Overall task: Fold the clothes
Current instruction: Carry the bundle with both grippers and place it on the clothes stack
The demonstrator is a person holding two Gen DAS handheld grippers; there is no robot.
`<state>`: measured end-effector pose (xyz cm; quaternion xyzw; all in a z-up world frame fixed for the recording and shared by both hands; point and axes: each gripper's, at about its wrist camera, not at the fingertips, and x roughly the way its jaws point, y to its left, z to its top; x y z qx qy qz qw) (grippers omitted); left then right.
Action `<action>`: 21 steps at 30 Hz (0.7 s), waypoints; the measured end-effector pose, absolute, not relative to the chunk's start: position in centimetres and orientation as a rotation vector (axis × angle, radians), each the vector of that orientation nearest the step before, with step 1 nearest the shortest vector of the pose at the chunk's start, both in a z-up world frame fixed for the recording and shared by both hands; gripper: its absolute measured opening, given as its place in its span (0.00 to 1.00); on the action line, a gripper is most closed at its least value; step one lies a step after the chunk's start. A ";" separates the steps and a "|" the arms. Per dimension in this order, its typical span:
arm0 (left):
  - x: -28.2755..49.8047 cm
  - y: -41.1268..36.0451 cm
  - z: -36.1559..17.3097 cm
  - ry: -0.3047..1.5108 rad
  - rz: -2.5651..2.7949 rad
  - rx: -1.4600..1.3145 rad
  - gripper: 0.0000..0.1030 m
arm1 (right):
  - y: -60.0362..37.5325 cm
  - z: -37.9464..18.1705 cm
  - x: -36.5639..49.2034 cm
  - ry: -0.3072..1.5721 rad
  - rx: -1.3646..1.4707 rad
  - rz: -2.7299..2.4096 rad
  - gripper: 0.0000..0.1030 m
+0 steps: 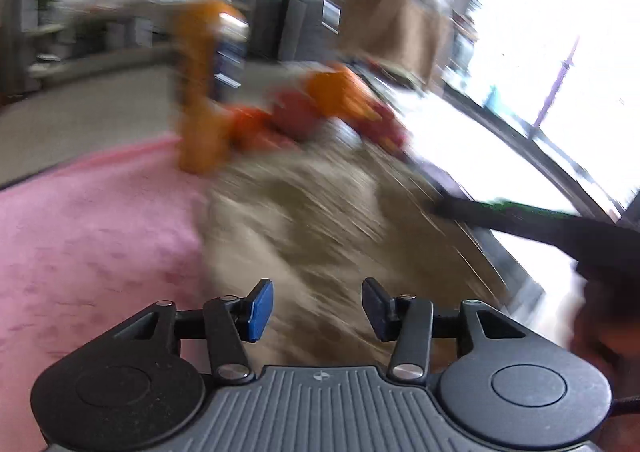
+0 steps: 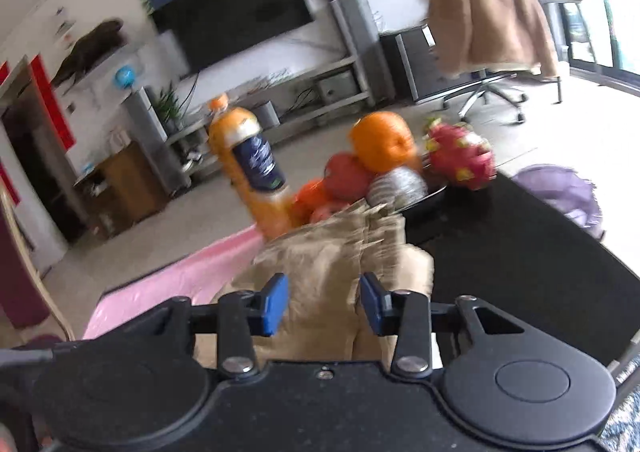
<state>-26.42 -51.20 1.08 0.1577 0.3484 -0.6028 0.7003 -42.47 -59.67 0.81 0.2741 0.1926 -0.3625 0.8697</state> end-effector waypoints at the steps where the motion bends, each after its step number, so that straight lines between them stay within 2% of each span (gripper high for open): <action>1: -27.3 -51.8 0.1 0.777 -1.363 0.398 0.47 | -60.2 -0.1 -41.8 0.437 0.563 -0.781 0.33; 3: -29.0 -52.8 -2.3 0.774 -1.359 0.498 0.47 | -61.0 -2.2 -41.1 0.498 0.564 -0.816 0.26; 5: -29.7 -53.1 -3.8 0.791 -1.362 0.532 0.46 | -61.5 -4.6 -41.6 0.547 0.602 -0.832 0.26; 8: -31.0 -52.7 -4.1 0.722 -1.367 0.583 0.46 | -61.2 -5.2 -42.8 0.541 0.614 -0.818 0.27; 16: -31.5 -50.4 0.1 0.513 -1.423 0.544 0.46 | -60.8 -1.1 -43.2 0.404 0.590 -0.799 0.27; 18: -30.7 -51.0 0.9 0.515 -1.391 0.491 0.46 | -61.5 -0.7 -42.7 0.356 0.581 -0.786 0.11; 21: -28.5 -53.5 0.6 0.577 -1.287 0.419 0.45 | -63.3 -1.1 -41.7 0.317 0.609 -0.742 0.10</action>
